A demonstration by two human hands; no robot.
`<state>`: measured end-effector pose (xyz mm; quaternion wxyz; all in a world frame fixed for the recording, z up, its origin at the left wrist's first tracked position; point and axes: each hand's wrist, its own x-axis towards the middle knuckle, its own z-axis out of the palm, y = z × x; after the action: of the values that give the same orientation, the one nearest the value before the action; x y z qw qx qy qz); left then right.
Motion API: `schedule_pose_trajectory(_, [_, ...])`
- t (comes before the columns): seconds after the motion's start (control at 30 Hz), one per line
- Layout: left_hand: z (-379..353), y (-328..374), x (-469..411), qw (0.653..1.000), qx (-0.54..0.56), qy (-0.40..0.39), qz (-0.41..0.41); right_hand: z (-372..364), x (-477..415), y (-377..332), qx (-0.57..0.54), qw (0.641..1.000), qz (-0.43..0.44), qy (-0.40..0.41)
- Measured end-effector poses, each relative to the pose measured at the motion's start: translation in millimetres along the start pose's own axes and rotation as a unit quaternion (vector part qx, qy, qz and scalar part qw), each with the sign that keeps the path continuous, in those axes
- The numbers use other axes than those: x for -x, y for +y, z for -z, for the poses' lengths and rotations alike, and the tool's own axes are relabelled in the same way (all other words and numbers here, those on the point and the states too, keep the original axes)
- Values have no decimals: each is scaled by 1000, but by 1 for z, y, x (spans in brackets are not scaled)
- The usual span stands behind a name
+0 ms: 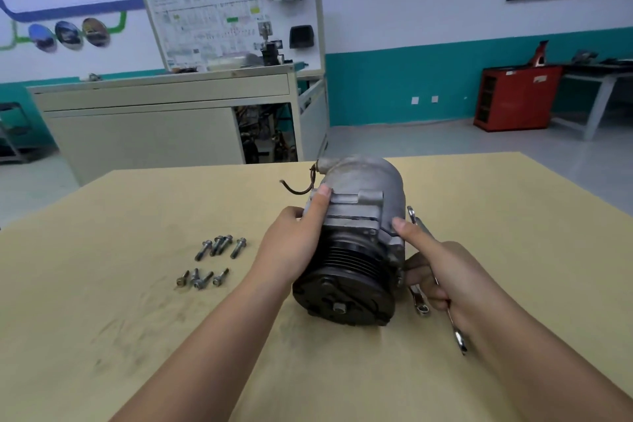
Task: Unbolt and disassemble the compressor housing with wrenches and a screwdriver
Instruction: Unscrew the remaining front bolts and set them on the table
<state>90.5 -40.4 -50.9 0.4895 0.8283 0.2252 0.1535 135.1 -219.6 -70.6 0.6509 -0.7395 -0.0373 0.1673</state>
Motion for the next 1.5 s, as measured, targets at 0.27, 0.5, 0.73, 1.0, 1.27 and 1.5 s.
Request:
schedule_pose_trajectory(0.27, [-6,31,11,958,-224,135,-115,-2,-1,-12,109,992,53,22])
schedule_pose_trajectory(0.5, [4,31,9,907,-301,202,-213,-10,1,-22,205,976,71,27])
schedule_pose_trajectory(0.73, [25,6,2,944,-162,219,-185,-30,5,-39,306,941,141,19])
schedule_pose_trajectory(1.0, [29,-2,-6,952,-143,196,-186,-29,2,-26,170,975,141,13])
schedule_pose_trajectory(1.27, [34,-2,-18,949,-180,196,-167,-12,-4,-3,39,998,19,47])
schedule_pose_trajectory(1.5, [45,-9,-35,968,-122,183,-123,-32,-10,2,-30,998,-8,-58])
